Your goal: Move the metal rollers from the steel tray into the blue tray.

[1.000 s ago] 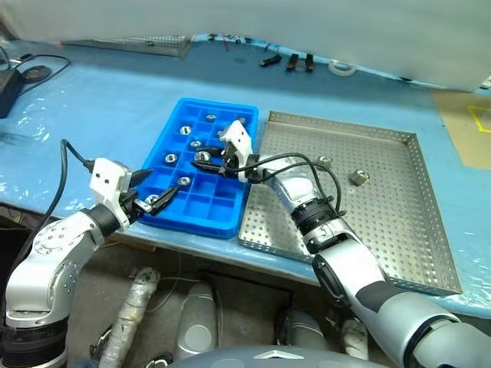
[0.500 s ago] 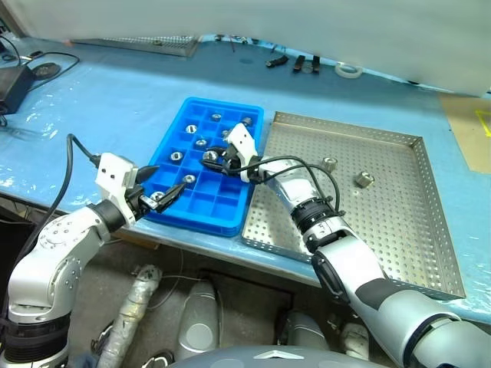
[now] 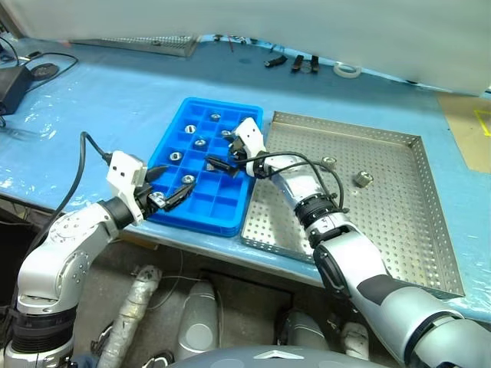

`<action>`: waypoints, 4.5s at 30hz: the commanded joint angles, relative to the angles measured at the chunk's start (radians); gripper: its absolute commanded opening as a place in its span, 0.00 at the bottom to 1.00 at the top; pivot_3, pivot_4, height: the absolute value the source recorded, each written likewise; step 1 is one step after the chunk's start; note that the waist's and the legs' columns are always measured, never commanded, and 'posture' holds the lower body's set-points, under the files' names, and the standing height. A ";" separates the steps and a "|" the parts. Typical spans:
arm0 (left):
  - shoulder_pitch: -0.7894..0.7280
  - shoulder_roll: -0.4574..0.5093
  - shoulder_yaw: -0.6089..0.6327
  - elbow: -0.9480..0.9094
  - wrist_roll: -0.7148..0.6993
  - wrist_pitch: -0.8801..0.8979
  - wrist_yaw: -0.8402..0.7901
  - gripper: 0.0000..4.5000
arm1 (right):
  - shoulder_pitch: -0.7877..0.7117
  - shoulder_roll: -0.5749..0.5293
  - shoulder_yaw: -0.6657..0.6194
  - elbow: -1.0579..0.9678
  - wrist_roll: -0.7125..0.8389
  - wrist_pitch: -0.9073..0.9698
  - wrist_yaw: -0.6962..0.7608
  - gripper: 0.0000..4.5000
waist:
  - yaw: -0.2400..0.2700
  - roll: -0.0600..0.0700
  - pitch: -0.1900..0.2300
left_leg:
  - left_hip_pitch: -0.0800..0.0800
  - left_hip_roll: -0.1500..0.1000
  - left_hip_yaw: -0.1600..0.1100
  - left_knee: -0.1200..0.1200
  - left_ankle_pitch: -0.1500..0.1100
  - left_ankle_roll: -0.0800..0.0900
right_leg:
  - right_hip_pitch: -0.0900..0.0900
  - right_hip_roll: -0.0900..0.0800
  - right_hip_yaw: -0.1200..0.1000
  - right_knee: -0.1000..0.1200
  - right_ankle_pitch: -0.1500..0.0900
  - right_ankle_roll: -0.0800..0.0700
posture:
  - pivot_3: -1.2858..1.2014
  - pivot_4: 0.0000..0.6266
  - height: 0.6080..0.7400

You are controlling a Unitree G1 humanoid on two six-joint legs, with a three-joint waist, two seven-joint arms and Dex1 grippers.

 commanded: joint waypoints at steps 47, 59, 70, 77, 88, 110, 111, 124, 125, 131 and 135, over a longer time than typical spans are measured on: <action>-0.525 -0.187 -0.325 0.552 0.170 -0.245 -0.390 1.00 | 0.340 -0.154 -0.380 -0.396 0.119 0.372 -0.569 0.80 | -0.208 0.000 0.000 | 0.008 -0.003 0.006 0.005 0.005 0.000 | 0.010 -0.001 0.003 -0.001 0.003 0.002 | 0.48 0.24 1.00; -0.515 -0.165 -0.311 0.550 0.185 -0.261 -0.386 1.00 | 0.354 -0.161 -0.333 -0.473 0.125 0.374 -0.519 0.37 | -0.208 0.000 0.000 | 0.008 -0.003 0.006 0.004 0.005 0.000 | 0.010 -0.001 0.003 -0.001 0.003 0.002 | 0.49 0.24 1.00; -0.378 -0.030 -0.214 0.394 0.163 -0.213 -0.354 1.00 | 0.232 -0.134 -0.216 -0.628 0.205 0.490 -0.305 0.37 | -0.203 0.000 0.000 | 0.009 -0.002 0.005 0.000 0.005 -0.001 | 0.009 -0.001 0.002 -0.002 0.003 0.001 | 0.57 0.24 1.00; -0.133 0.058 -0.068 0.149 0.083 -0.108 -0.272 1.00 | 0.168 -0.099 -0.027 -0.642 0.241 0.494 -0.001 0.37 | -0.148 0.000 0.000 | 0.007 -0.001 0.003 -0.005 0.005 -0.002 | 0.007 -0.001 -0.002 -0.003 0.001 -0.002 | 0.64 0.24 1.00; 0.154 0.054 0.110 -0.140 -0.021 -0.003 -0.090 1.00 | 0.117 -0.069 0.129 -0.554 0.212 0.420 0.263 0.37 | -0.036 0.001 0.001 | 0.006 0.000 -0.001 -0.006 0.004 0.000 | 0.008 -0.002 -0.003 -0.002 0.000 -0.002 | 0.73 0.24 1.00; 0.181 0.103 0.102 -0.167 -0.101 0.018 -0.050 1.00 | 0.175 -0.125 0.226 -0.547 0.117 0.450 0.370 0.67 | 0.099 0.001 0.000 | 0.006 0.001 -0.002 -0.007 0.004 0.000 | 0.005 0.000 0.002 -0.001 -0.003 0.004 | 0.71 0.24 1.00; 0.168 0.105 0.093 -0.157 -0.100 0.016 -0.056 1.00 | 0.178 -0.127 0.214 -0.555 0.127 0.462 0.370 0.74 | 0.098 0.001 0.000 | 0.006 0.001 -0.002 -0.007 0.004 0.000 | 0.005 0.000 0.002 -0.001 -0.003 0.004 | 0.71 0.24 1.00; -0.083 0.111 -0.066 0.068 -0.050 -0.046 -0.176 1.00 | 0.152 -0.142 0.032 -0.569 0.143 0.495 0.161 0.98 | 0.057 0.001 0.000 | 0.007 0.001 -0.002 -0.004 0.008 -0.008 | 0.006 0.000 0.002 0.003 0.000 -0.001 | 0.64 0.24 1.00; -0.109 0.106 -0.085 0.093 -0.042 -0.056 -0.189 1.00 | 0.142 -0.145 0.006 -0.558 0.134 0.484 0.116 0.98 | 0.049 0.001 0.000 | 0.006 0.000 -0.002 -0.004 0.009 -0.008 | 0.005 0.000 0.002 0.003 0.000 -0.001 | 0.62 0.24 1.00; -0.270 0.054 -0.191 0.254 0.025 -0.130 -0.250 1.00 | 0.089 -0.196 -0.118 -0.436 0.021 0.389 -0.241 0.98 | -0.020 0.001 0.000 | 0.006 -0.002 -0.001 -0.002 0.011 -0.012 | 0.005 -0.001 0.002 0.007 0.001 0.000 | 0.56 0.24 1.00; -0.373 0.010 -0.254 0.365 0.061 -0.180 -0.317 1.00 | 0.109 -0.211 -0.204 -0.430 0.037 0.404 -0.372 0.98 | -0.071 0.000 0.000 | 0.006 -0.003 -0.001 -0.001 0.013 -0.015 | 0.004 -0.001 0.002 0.010 0.001 0.000 | 0.54 0.24 1.00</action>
